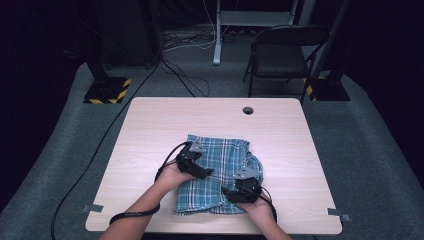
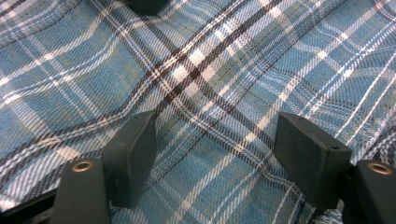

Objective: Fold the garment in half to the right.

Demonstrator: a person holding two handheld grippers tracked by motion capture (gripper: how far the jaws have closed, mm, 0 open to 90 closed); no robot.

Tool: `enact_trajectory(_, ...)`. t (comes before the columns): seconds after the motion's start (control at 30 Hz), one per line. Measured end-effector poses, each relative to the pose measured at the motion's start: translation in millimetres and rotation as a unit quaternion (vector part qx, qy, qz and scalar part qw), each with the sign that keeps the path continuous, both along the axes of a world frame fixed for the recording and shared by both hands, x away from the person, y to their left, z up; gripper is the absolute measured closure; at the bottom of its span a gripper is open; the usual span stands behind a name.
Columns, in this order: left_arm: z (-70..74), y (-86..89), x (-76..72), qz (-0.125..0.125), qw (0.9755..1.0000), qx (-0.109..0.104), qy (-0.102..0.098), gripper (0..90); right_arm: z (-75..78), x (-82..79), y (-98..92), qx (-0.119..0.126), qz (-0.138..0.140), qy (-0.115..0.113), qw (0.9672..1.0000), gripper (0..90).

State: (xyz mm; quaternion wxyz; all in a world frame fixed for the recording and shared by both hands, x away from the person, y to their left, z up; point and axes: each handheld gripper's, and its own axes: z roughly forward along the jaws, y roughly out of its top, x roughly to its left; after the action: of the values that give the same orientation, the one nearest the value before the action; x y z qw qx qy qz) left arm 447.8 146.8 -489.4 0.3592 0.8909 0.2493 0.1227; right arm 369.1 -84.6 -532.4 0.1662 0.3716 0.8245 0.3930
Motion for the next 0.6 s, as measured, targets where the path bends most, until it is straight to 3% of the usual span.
enact_trajectory(0.1, 1.3, 7.6, -11.7, -0.002, 0.9999, -0.001, -0.01, 11.6, 0.0, -1.8, -0.6, 0.001, 0.001, -0.002, 1.0, 28.3)
enact_trajectory(0.27, -1.4, 20.9, -22.1, 0.007, 0.9995, -0.03, -0.006, 11.1, -1.0, -3.1, 0.3, -0.001, 0.0, -0.005, 1.0, 28.0)
enact_trajectory(0.6, -19.7, 22.4, -22.2, 0.013, 0.9991, -0.04, 0.0, 10.3, -2.1, -2.3, -0.3, -0.002, 0.006, -0.008, 0.9999, 27.3)
